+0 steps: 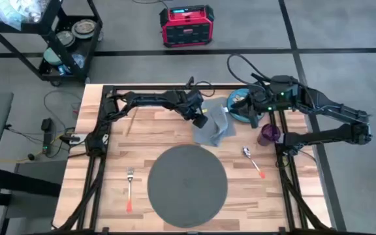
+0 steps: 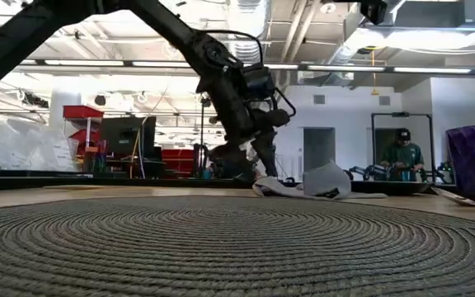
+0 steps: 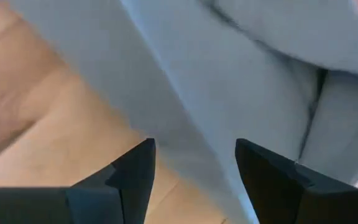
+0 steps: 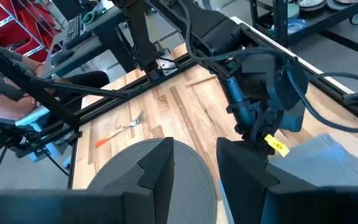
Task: Set table place
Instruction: Fold the gray table napkin
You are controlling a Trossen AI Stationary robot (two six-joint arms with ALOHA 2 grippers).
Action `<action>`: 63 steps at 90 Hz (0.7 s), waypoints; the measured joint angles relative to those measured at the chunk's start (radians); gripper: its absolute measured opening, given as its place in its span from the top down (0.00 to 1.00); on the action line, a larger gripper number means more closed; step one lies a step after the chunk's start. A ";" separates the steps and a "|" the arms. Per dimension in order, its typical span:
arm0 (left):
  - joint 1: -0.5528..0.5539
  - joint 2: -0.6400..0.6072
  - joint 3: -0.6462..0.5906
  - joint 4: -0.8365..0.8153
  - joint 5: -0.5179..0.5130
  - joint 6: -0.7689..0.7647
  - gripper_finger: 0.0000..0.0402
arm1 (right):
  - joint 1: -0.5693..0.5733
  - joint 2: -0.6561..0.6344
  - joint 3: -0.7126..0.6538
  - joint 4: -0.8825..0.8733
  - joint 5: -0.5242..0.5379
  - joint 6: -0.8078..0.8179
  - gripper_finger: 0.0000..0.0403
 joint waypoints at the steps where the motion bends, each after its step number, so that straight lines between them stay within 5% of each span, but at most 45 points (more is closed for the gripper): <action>1: 0.000 0.000 0.000 0.006 0.000 0.000 0.49 | 0.000 0.000 0.000 0.000 0.000 0.000 0.73; 12: 0.003 -0.001 0.002 0.031 -0.001 -0.008 0.55 | -0.001 0.000 0.000 0.000 0.000 -0.001 0.73; 33: 0.004 0.015 -0.013 -0.011 0.006 0.029 0.82 | -0.030 0.000 0.000 -0.003 0.000 -0.002 0.73; 63: 0.005 0.016 -0.010 -0.005 0.004 0.079 0.98 | -0.054 0.000 0.000 -0.004 0.000 -0.007 0.73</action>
